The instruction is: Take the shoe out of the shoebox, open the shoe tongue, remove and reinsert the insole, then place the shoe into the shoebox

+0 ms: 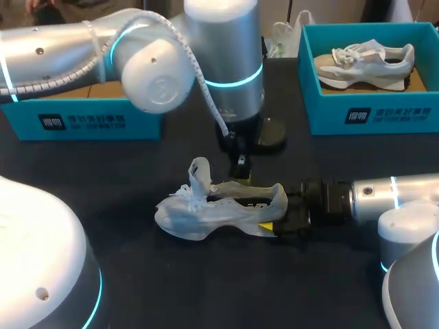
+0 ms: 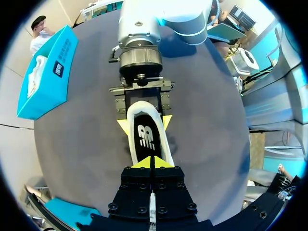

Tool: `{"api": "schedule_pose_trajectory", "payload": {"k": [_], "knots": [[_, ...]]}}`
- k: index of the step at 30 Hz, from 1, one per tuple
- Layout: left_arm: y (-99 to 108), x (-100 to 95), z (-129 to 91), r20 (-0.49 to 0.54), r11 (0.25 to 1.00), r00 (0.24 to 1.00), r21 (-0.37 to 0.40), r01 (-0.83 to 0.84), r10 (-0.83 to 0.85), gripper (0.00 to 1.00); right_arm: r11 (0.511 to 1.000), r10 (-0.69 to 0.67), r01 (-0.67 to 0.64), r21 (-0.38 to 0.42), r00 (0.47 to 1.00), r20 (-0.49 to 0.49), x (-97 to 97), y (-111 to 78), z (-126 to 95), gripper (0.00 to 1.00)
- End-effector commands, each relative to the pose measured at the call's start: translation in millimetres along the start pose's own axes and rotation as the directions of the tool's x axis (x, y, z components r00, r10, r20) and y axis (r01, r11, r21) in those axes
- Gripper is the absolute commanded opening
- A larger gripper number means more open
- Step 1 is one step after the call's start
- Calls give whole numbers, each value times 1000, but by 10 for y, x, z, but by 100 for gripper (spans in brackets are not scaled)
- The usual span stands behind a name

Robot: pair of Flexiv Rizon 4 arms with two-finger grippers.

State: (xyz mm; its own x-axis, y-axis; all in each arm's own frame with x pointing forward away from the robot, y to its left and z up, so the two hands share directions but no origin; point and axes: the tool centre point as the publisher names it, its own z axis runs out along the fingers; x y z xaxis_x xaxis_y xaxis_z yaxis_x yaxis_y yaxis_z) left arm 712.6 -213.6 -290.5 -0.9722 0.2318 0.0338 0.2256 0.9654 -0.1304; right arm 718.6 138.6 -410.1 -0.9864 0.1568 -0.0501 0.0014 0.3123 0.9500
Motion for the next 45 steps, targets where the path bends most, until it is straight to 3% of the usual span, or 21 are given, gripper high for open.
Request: {"api": "schedule_pose_trajectory", "payload": {"k": [1, 15, 27, 33, 45], "knots": [[-58, -21, 161, -4, 1000, 1000, -5, 2, -2, 0, 1000, 0, 0, 3, 1000, 0, 3, 15, -3, 0], [-21, 73, 456, 1, 1000, 1000, -20, 5, -5, 0, 1000, 0, 0, 3, 1000, 0, 3, 15, -3, 0], [-6, -8, 677, -1, 998, 999, -48, 40, -40, 0, 1000, 0, 0, 3, 1000, 0, 3, 15, -3, 0], [139, -44, 714, -34, 995, 997, -61, 72, -75, 0, 1000, 0, 0, 3, 1000, 0, 3, 15, -3, 0], [425, 107, 782, -68, 993, 994, -88, 79, -85, 0, 1000, 0, 0, 3, 1000, 0, 3, 15, -3, 0]]}}
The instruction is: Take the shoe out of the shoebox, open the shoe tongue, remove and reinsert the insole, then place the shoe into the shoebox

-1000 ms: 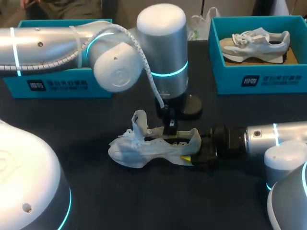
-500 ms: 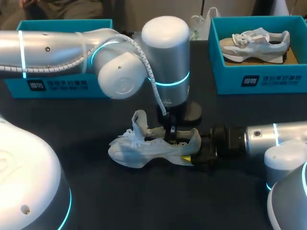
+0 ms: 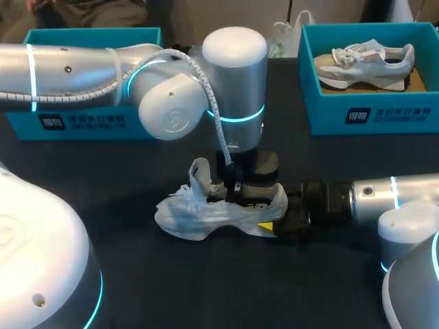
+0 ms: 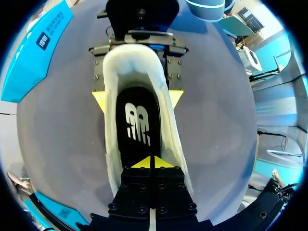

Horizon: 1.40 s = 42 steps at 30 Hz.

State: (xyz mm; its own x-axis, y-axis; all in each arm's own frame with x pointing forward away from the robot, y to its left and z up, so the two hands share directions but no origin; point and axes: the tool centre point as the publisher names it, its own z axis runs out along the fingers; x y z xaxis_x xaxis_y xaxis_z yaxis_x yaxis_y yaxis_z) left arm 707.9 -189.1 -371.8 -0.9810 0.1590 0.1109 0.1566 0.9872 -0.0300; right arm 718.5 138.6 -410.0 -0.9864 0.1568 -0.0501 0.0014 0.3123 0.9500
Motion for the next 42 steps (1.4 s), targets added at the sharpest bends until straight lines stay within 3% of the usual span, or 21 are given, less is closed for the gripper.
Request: {"api": "schedule_pose_trajectory", "payload": {"k": [1, 16, 20, 24, 32, 42], "knots": [[109, 25, 18, -8, 1000, 1000, 7, 5, -5, 0, 1000, 0, 0, 3, 1000, 0, 3, 15, -3, 0], [132, 122, 155, -31, 1000, 999, -15, 15, -15, 0, 1000, 0, 0, 3, 1000, 0, 3, 15, -3, 0], [122, 83, 187, -45, 1000, 999, -15, 22, -22, 20, 1000, 0, 0, 3, 1000, 0, 3, 15, -3, 0], [123, 63, 219, -30, 999, 999, -19, 25, -26, 33, 1000, 0, 0, 3, 1000, 0, 3, 15, -3, 0], [109, 46, 327, 1, 999, 1000, -22, 23, -23, 36, 1000, 0, 0, 3, 1000, 0, 3, 15, -3, 0], [105, 14, 485, 110, 1000, 994, -19, 4, -2, 38, 1000, 0, 0, 3, 1000, 0, 3, 15, -3, 0]]}}
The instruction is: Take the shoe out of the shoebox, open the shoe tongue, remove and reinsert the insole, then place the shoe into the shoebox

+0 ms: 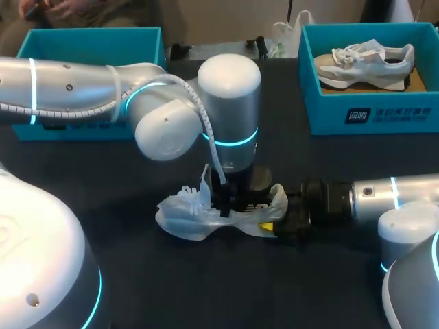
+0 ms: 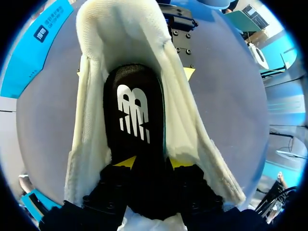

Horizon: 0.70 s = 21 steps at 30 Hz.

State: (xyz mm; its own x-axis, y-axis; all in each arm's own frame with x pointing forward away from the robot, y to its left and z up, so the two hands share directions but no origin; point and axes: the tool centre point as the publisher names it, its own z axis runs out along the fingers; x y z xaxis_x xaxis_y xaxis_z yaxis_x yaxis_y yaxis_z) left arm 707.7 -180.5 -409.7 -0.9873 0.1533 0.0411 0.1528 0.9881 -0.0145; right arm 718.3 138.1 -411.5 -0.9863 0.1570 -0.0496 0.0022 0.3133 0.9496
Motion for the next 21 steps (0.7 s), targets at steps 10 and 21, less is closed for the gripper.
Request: {"api": "schedule_pose_trajectory", "payload": {"k": [10, 21], "knots": [[-15, -210, 156, 146, 999, 989, -19, 42, -39, 31, 1000, 0, 0, 2, 1000, 0, 1, 31, -2, 0], [12, -317, 196, 212, 997, 976, -39, 61, -52, 0, 1000, 0, 0, 2, 1000, 0, 1, 31, -2, 0]]}}
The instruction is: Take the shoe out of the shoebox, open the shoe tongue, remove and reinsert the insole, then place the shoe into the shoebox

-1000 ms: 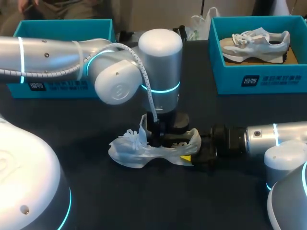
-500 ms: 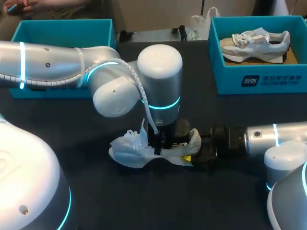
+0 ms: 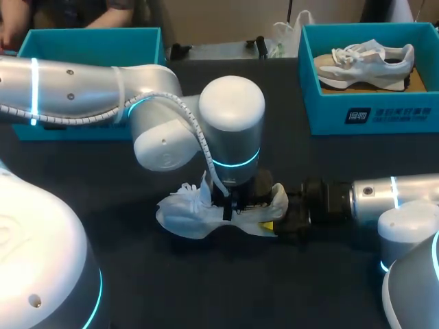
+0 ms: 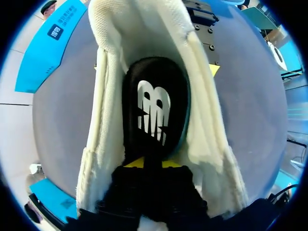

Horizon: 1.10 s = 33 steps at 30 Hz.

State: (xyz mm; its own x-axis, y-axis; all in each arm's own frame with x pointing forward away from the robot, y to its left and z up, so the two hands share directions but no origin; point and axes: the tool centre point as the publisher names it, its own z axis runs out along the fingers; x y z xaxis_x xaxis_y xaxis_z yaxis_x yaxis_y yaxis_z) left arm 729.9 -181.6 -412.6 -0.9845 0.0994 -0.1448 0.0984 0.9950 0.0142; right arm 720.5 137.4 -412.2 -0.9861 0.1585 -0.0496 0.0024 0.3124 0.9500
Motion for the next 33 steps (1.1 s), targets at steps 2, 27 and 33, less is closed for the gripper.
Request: {"api": "schedule_pose_trajectory", "payload": {"k": [2, 27, 33], "knots": [[-19, -69, 197, 32, 1000, 999, -11, 11, -11, 0, 1000, -1, 1, 3, 1000, -1, 23, 39, -2, 0], [115, -200, -518, -184, 969, 979, 213, 126, -87, 0, 1000, -1, 1, 3, 1000, -1, 23, 39, -2, 0], [66, -140, -667, -182, 958, 980, 256, 125, -80, 0, 1000, -1, 1, 3, 1000, -1, 23, 39, -2, 0]]}}
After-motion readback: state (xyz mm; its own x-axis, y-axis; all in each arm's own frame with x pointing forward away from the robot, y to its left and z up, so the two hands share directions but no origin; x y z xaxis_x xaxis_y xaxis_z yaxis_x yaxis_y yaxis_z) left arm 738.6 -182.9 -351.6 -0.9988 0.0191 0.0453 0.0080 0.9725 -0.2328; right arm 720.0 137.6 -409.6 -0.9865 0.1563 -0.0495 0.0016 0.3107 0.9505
